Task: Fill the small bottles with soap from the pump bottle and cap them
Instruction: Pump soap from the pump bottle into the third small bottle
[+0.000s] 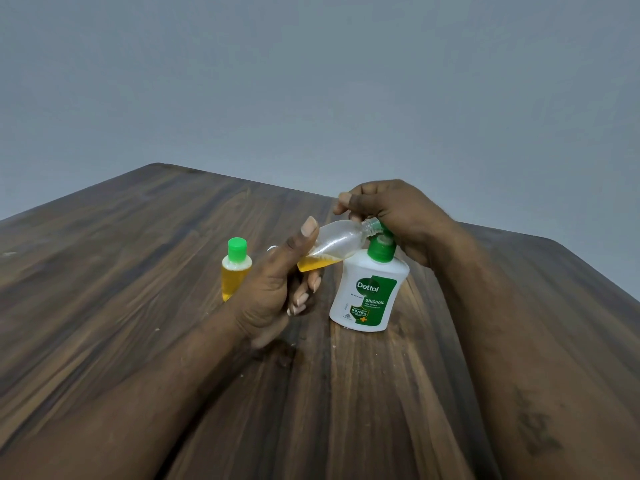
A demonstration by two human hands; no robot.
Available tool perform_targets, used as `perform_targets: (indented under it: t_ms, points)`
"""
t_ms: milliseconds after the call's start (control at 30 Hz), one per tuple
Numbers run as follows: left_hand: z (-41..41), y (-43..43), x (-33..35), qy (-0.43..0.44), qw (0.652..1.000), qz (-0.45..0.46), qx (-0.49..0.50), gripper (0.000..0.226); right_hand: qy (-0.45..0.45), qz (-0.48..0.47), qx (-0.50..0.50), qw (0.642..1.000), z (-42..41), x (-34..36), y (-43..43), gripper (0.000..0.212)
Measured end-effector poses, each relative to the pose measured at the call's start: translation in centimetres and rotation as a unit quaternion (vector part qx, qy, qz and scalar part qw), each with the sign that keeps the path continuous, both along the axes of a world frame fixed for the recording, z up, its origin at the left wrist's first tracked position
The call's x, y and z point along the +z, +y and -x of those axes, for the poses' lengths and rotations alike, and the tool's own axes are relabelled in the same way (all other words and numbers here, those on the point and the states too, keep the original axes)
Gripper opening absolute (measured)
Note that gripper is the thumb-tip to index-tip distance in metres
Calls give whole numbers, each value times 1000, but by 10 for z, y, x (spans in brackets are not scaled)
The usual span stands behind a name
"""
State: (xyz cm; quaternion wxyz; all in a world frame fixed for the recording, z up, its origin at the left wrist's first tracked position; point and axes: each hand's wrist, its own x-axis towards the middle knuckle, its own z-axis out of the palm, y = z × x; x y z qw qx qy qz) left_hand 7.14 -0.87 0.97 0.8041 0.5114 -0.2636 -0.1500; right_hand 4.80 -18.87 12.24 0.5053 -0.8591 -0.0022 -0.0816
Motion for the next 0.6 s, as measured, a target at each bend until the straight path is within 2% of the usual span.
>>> perform_targets:
  t_ms: [133,267,433,600]
  points:
    - [10,1,7,5,1000,3,-2,43,59,-35,-12,998,-4,-7,-3,17]
    - [10,3,8,2,1000,3,1,49,48,14,-15,999,-5,-5,-3,26]
    - [13,0,10,5,1000,7,-5,49,-24,20,-9,999,1,6,-4,25]
    - [9,2,6,3,1000,0,4,41,30,-2,-11,999,-1,-2,-2,23]
